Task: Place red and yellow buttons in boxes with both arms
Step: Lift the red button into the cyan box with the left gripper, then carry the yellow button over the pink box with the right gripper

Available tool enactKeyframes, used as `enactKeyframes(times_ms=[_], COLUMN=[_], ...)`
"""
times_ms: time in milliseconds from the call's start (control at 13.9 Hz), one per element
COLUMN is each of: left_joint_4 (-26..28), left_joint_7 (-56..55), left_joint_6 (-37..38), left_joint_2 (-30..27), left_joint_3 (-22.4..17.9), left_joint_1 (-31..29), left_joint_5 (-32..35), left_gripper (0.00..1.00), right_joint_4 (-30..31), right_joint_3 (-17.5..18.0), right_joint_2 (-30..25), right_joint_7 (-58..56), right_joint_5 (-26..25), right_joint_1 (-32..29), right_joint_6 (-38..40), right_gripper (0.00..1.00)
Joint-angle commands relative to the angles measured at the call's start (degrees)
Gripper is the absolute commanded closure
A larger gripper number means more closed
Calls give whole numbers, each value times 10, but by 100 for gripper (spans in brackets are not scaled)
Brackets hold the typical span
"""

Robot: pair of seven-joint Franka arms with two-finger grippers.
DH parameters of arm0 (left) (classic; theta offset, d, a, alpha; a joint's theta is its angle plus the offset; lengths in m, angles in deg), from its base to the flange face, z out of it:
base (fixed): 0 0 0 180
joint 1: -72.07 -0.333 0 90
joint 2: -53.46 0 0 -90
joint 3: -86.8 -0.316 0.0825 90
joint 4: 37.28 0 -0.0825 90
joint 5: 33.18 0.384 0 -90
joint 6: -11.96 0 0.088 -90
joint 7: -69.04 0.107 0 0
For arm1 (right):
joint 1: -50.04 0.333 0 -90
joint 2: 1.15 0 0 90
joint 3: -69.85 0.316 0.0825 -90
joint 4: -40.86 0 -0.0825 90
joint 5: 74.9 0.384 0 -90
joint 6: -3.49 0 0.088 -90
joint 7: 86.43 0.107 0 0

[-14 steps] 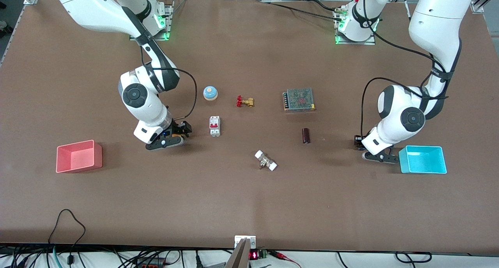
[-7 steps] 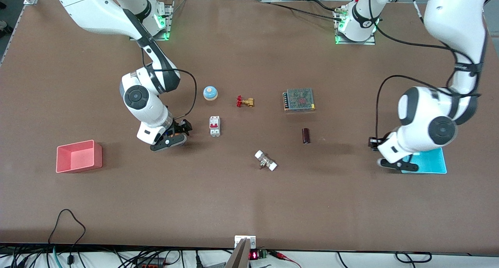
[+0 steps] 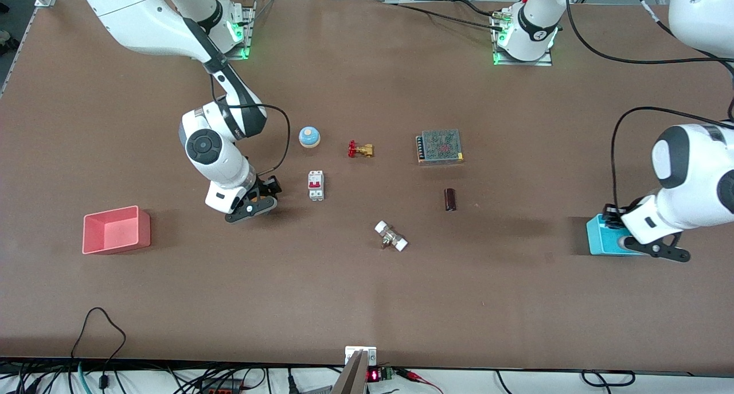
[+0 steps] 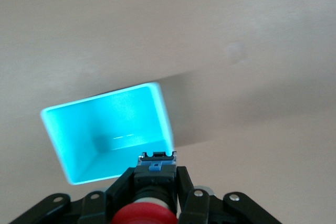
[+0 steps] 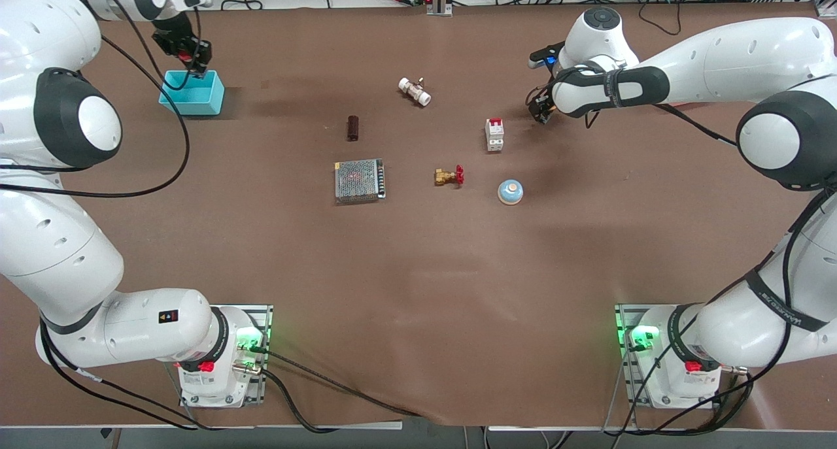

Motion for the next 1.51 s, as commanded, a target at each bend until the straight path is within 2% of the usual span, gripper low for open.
enactKeyframes(times_ms=[0, 216, 431, 575, 719, 934, 1150, 1222, 1293, 1365, 1437], left_joint_4=[-23, -59, -58, -59, -54, -55, -56, -56, -56, -59, -60], left_joint_7=[15, 20, 21, 19, 17, 12, 12, 12, 19, 19, 20], left_joint_6=[7, -38, -65, -73, -100, -101, -102, -102, -102, -102, -101], left_joint_2=[29, 82, 102, 119, 136, 153, 159, 160, 162, 161, 158], left_joint_3=[4, 4, 6, 6, 6, 6, 6, 6, 5, 5, 5], left_joint_1=[-28, -59, -62, -62, -63, -63, -63, -63, -63, -63, -63], left_joint_5=[10, 10, 6, 3, -4, -32, -36, -36, -34, -34, -33], left_gripper=[85, 85, 85, 85, 85, 85, 81, 73, 50, 20, 0], right_joint_4=[-4, -4, -4, -5, -9, -9, -11, -11, -13, -16, -17], right_joint_3=[2, 1, 1, 1, 1, 1, 1, 0, -1, -1, -1], right_joint_2=[6, 8, 8, 8, 8, 4, -23, -41, -63, -84, -111], right_joint_7=[-8, -13, -23, -23, -23, -22, -21, -24, -24, -24, -25], right_joint_5=[-9, -9, -9, -9, -9, -9, -6, -3, -2, -2, -2], right_joint_1=[0, 0, -1, -1, -1, -1, -3, -7, -15, -24, -40], right_joint_6=[-5, -5, -5, -5, -4, -3, 2, 16, 44, 71, 97], right_gripper=[37, 56, 79, 89, 89, 89, 89, 89, 90, 91, 91])
